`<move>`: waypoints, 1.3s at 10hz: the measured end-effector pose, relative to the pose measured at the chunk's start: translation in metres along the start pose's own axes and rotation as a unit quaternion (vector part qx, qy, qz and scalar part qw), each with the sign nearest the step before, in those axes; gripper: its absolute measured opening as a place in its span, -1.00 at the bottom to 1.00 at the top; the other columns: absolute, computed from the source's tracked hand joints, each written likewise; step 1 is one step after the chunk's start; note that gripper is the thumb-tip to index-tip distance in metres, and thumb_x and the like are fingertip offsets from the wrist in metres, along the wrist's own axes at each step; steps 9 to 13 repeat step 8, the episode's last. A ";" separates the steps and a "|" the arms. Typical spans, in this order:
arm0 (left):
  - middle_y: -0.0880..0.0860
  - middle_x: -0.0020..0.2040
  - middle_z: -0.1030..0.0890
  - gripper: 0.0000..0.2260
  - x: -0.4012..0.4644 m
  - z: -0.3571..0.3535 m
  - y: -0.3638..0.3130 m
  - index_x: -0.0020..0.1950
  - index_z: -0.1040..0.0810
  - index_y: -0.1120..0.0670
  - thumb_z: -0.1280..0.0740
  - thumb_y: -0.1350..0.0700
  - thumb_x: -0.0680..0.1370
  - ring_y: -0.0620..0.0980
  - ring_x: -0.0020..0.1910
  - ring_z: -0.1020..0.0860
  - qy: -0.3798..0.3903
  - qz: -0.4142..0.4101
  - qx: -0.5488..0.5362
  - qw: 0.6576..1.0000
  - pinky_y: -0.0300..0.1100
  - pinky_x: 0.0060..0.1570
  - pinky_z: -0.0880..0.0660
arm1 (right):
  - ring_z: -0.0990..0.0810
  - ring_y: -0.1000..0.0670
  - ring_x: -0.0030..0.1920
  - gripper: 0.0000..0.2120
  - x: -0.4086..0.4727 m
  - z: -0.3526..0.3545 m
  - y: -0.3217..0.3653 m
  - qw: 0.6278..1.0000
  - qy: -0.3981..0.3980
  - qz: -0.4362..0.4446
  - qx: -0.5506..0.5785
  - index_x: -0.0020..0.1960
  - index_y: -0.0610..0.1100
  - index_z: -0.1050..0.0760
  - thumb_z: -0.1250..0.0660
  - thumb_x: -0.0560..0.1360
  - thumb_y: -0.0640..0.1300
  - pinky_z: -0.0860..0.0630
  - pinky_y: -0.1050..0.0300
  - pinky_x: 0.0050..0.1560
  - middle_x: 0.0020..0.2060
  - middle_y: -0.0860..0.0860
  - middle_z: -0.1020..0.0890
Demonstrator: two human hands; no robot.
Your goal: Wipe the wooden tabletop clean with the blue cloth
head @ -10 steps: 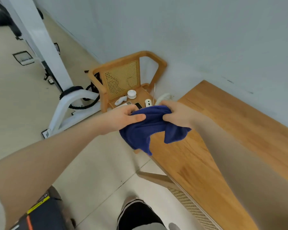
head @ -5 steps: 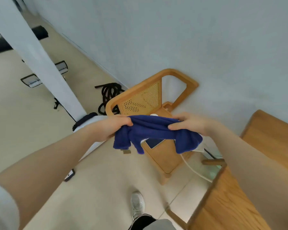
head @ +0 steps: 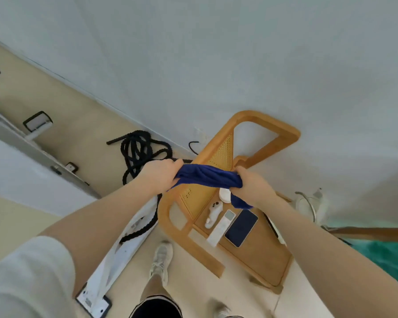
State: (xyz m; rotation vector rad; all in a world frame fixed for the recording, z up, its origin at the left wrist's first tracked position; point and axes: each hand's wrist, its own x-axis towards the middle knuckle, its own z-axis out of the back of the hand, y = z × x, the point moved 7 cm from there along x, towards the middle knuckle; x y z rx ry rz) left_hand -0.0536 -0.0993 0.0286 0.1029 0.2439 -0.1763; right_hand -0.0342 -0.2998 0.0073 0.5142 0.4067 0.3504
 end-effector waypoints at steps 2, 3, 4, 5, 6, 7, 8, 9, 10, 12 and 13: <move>0.19 0.36 -0.39 -0.28 0.096 -0.047 0.074 0.47 -0.20 0.18 -0.42 -0.04 0.43 0.15 0.28 -0.43 -0.056 -0.085 0.033 0.994 -0.01 0.21 -0.41 | -0.51 -0.14 0.00 -0.67 0.106 -0.058 0.000 0.985 -0.017 -0.168 -0.023 0.22 -0.12 -0.32 -0.26 0.47 -0.16 -0.44 0.05 -0.07 0.05 -0.13 -0.52; 0.13 0.55 -0.02 -0.32 0.125 -0.091 0.075 0.54 0.09 0.14 -0.24 0.08 0.56 0.09 0.50 -0.10 0.101 -0.162 -0.098 0.977 -0.03 0.45 -0.12 | -0.50 -0.14 0.04 -0.44 0.138 -0.099 0.010 0.976 0.023 -0.183 0.114 0.46 -0.15 -0.04 -0.20 0.54 -0.21 -0.43 0.04 -0.04 0.23 -0.20 -0.43; 0.12 0.53 -0.12 -0.38 0.133 -0.119 0.057 0.54 0.14 0.05 -0.16 0.18 0.60 0.03 0.38 -0.28 0.254 -0.127 -0.328 0.901 -0.11 0.37 -0.25 | -0.43 -0.19 0.22 -0.36 0.150 -0.127 0.025 0.962 0.015 -0.212 0.171 0.51 -0.12 0.12 -0.14 0.54 -0.29 -0.42 -0.06 0.19 0.37 -0.17 -0.31; 0.16 0.39 -0.35 -0.34 0.141 -0.139 0.046 0.53 0.21 -0.03 -0.16 0.21 0.60 -0.04 0.12 -0.39 0.311 -0.077 -0.448 0.834 -0.25 0.07 -0.39 | -0.18 -0.15 0.44 -0.32 0.152 -0.131 0.026 0.941 -0.011 -0.261 0.217 0.51 -0.14 0.13 -0.14 0.52 -0.36 -0.19 -0.01 0.41 0.48 -0.15 -0.12; 0.17 0.26 -0.48 -0.44 0.152 -0.143 0.052 0.52 -0.01 0.00 -0.18 0.16 0.59 0.04 0.08 -0.52 0.334 -0.067 -0.424 0.839 -0.13 0.07 -0.49 | -0.14 -0.13 0.46 -0.34 0.147 -0.120 0.025 0.939 0.007 -0.271 0.210 0.52 -0.12 0.10 -0.15 0.53 -0.31 -0.18 0.01 0.41 0.50 -0.12 -0.08; 0.15 0.16 -0.55 -0.75 0.166 -0.109 0.057 0.25 -0.41 0.13 -0.17 0.18 0.57 -0.03 -0.05 -0.51 0.186 -0.124 -0.301 0.927 -0.18 -0.08 -0.47 | -0.31 -0.15 0.37 -0.43 0.118 -0.102 0.023 0.936 0.021 -0.292 0.198 0.50 -0.13 0.02 -0.16 0.57 -0.19 -0.36 0.04 0.23 0.48 -0.13 -0.13; 0.10 0.21 -0.54 -0.68 0.161 -0.069 0.051 0.35 -0.37 0.10 -0.13 0.17 0.60 0.05 0.12 -0.52 0.101 -0.118 -0.319 0.935 -0.05 0.12 -0.47 | -0.45 -0.13 0.21 -0.51 0.066 -0.068 0.015 0.923 -0.085 -0.329 0.182 0.48 -0.07 -0.09 -0.13 0.58 -0.13 -0.40 0.10 0.09 0.38 -0.13 -0.33; 0.10 0.21 -0.54 -0.68 0.161 -0.069 0.051 0.35 -0.37 0.10 -0.13 0.17 0.60 0.05 0.12 -0.52 0.101 -0.118 -0.319 0.935 -0.05 0.12 -0.47 | -0.45 -0.13 0.21 -0.51 0.066 -0.068 0.015 0.923 -0.085 -0.329 0.182 0.48 -0.07 -0.09 -0.13 0.58 -0.13 -0.40 0.10 0.09 0.38 -0.13 -0.33; 0.10 0.21 -0.54 -0.68 0.161 -0.069 0.051 0.35 -0.37 0.10 -0.13 0.17 0.60 0.05 0.12 -0.52 0.101 -0.118 -0.319 0.935 -0.05 0.12 -0.47 | -0.45 -0.13 0.21 -0.51 0.066 -0.068 0.015 0.923 -0.085 -0.329 0.182 0.48 -0.07 -0.09 -0.13 0.58 -0.13 -0.40 0.10 0.09 0.38 -0.13 -0.33; 0.10 0.21 -0.54 -0.68 0.161 -0.069 0.051 0.35 -0.37 0.10 -0.13 0.17 0.60 0.05 0.12 -0.52 0.101 -0.118 -0.319 0.935 -0.05 0.12 -0.47 | -0.45 -0.13 0.21 -0.51 0.066 -0.068 0.015 0.923 -0.085 -0.329 0.182 0.48 -0.07 -0.09 -0.13 0.58 -0.13 -0.40 0.10 0.09 0.38 -0.13 -0.33; 0.10 0.21 -0.54 -0.68 0.161 -0.069 0.051 0.35 -0.37 0.10 -0.13 0.17 0.60 0.05 0.12 -0.52 0.101 -0.118 -0.319 0.935 -0.05 0.12 -0.47 | -0.45 -0.13 0.21 -0.51 0.066 -0.068 0.015 0.923 -0.085 -0.329 0.182 0.48 -0.07 -0.09 -0.13 0.58 -0.13 -0.40 0.10 0.09 0.38 -0.13 -0.33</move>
